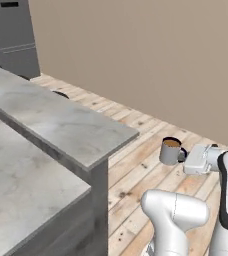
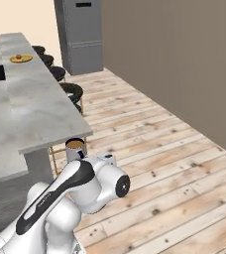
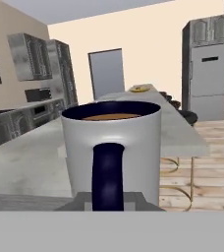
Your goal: Pick up the brewed coffee from the coffee machine and place it next to the breakfast plate on the dining counter.
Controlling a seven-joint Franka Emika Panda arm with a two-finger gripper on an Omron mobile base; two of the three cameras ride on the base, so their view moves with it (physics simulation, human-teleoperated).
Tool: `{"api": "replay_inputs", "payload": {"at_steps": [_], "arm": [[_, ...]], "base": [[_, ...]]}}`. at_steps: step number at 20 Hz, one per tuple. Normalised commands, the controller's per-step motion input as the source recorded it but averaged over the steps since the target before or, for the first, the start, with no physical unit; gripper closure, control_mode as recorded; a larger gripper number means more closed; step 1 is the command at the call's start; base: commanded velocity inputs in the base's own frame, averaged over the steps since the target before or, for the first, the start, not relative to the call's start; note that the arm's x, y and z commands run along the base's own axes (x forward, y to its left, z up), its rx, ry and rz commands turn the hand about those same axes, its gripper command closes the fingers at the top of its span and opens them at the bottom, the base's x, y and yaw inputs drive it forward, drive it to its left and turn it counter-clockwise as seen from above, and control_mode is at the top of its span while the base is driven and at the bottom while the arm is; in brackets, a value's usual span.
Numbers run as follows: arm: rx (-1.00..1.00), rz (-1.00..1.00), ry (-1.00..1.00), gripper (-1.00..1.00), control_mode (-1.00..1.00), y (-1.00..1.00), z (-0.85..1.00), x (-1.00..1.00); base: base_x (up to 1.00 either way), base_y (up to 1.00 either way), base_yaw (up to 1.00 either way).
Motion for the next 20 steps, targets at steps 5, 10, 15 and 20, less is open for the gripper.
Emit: {"api": "replay_inputs", "payload": {"at_steps": [5, 10, 15, 20], "arm": [[0.00, 0.00, 0.00, 1.00, 1.00, 0.00, 0.00, 0.00], [0.00, 0.00, 0.00, 1.00, 1.00, 0.00, 0.00, 0.00], [0.00, 0.00, 0.00, 1.00, 1.00, 0.00, 0.00, 0.00], [0.00, 0.00, 0.00, 1.00, 1.00, 0.00, 0.00, 0.00]], "base": [[0.61, -1.00, 0.17], [0.80, -1.00, 0.26], [0.87, -1.00, 0.37], [0.86, -1.00, 0.37]]}}
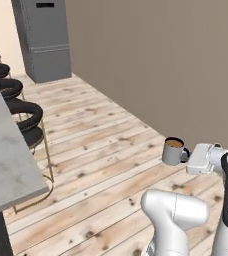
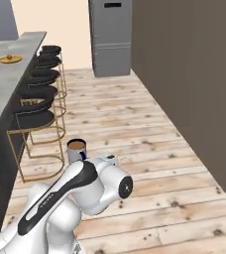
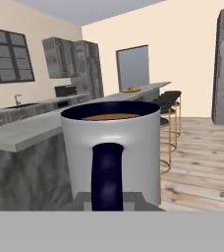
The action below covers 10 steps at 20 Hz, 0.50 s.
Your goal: Pick up the brewed coffee from the coffee machine and place it next to the breakfast plate on the dining counter.
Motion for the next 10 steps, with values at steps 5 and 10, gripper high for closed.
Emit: {"api": "replay_inputs", "payload": {"at_steps": [5, 10], "arm": [[0.00, 0.00, 0.00, 1.00, 1.00, 0.00, 0.00, 0.00], [0.00, 0.00, 0.00, 1.00, 1.00, 0.00, 0.00, 0.00]], "base": [[0.96, -0.95, 0.38], [1.00, -0.82, 0.43]]}}
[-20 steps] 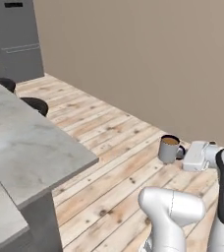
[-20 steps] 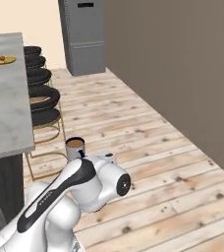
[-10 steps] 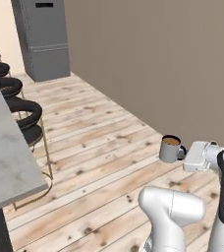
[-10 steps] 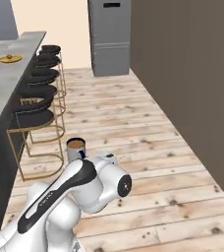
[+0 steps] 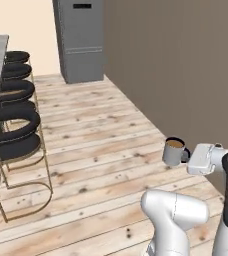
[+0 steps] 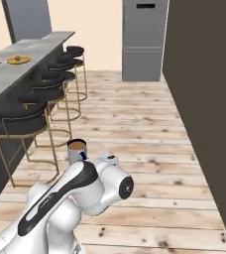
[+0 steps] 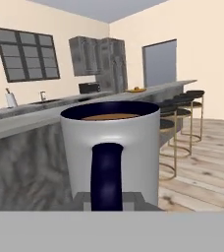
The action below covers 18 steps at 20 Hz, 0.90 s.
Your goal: Pick up the brewed coffee from the coffee machine and place it next to the breakfast plate on the dining counter.
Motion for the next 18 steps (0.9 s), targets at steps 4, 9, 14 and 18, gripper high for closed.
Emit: {"api": "replay_inputs", "payload": {"at_steps": [4, 9, 14, 18], "arm": [[0.00, 0.00, 0.00, 1.00, 1.00, 0.00, 0.00, 0.00], [0.00, 0.00, 0.00, 1.00, 1.00, 0.00, 0.00, 0.00], [0.00, 0.00, 0.00, 1.00, 1.00, 0.00, 0.00, 0.00], [0.00, 0.00, 0.00, 1.00, 1.00, 0.00, 0.00, 0.00]], "base": [[1.00, -0.55, 0.45], [1.00, -0.37, 0.47], [1.00, -0.41, 0.47], [1.00, -0.49, 0.49]]}}
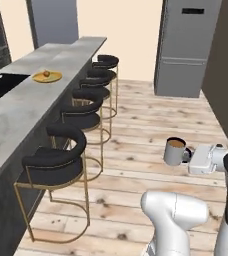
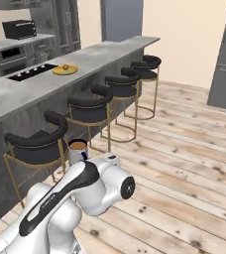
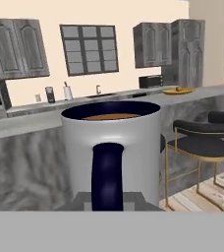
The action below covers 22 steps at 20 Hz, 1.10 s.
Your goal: Pick up the brewed coffee from the coffee machine and place it next to the breakfast plate on the dining counter.
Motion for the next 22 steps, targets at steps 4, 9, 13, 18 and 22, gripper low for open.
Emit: {"api": "replay_inputs", "payload": {"at_steps": [4, 9, 13, 18, 22], "arm": [[0.00, 0.00, 0.00, 1.00, 1.00, 0.00, 0.00, 0.00], [0.00, 0.00, 0.00, 1.00, 1.00, 0.00, 0.00, 0.00], [0.00, 0.00, 0.00, 1.00, 1.00, 0.00, 0.00, 0.00], [0.00, 0.00, 0.00, 1.00, 1.00, 0.00, 0.00, 0.00], [0.00, 0.00, 0.00, 1.00, 1.00, 0.00, 0.00, 0.00]], "base": [[1.00, -0.60, 0.50], [1.00, -0.84, 0.44], [1.00, -0.95, 0.40], [1.00, -1.00, 0.37], [1.00, -1.00, 0.36]]}}
